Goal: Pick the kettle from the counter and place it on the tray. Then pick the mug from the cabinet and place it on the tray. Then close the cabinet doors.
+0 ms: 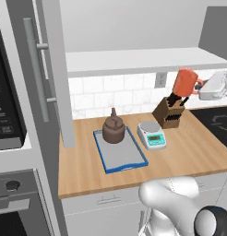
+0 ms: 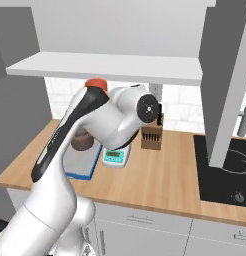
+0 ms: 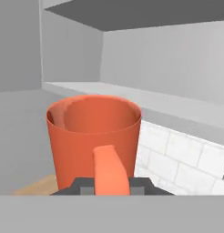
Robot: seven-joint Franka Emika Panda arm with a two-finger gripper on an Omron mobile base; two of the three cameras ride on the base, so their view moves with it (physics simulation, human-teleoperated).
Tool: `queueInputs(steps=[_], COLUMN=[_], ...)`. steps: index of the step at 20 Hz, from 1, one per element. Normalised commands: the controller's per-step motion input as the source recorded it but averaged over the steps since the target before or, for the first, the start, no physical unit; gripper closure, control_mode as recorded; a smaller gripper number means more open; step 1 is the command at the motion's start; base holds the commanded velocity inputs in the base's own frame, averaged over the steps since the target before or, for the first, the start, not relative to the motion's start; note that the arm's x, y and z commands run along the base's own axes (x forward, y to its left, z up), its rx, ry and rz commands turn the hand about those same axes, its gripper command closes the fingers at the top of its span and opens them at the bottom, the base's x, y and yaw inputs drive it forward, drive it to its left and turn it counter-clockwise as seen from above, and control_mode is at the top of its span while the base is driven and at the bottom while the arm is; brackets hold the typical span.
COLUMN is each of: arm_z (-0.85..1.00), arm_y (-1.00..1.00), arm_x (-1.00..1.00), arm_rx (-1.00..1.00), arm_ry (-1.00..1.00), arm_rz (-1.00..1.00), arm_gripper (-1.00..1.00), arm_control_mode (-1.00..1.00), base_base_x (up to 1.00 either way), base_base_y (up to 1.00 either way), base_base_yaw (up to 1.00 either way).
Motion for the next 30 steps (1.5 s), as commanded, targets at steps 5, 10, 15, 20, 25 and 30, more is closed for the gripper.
queueInputs(steps=[5, 10, 15, 20, 25, 30], arm_z=[-0.7, -0.85, -0.81, -0.54, -0.65, -0.4], arm_y=[0.61, 0.68, 0.59, 0.35, 0.45, 0.32], arm_x=[-0.47, -0.26, 0.13, 0.38, 0.13, 0.35], arm_rx=[-0.3, -0.26, -0.02, 0.07, 0.06, 0.16], arm_ry=[0.17, 0.2, 0.29, 0.13, 0.04, 0.03], arm_rz=[0.01, 0.0, 0.0, 0.0, 0.0, 0.0], arm_gripper=[1.0, 1.0, 1.0, 1.0, 1.0, 1.0], arm_control_mode=[-1.0, -1.0, -1.0, -1.0, -1.0, -1.0], base_base_x=[0.0, 0.0, 0.0, 0.0, 0.0, 0.0], base_base_y=[0.0, 0.0, 0.0, 0.0, 0.0, 0.0], base_base_yaw=[0.0, 0.0, 0.0, 0.0, 0.0, 0.0])
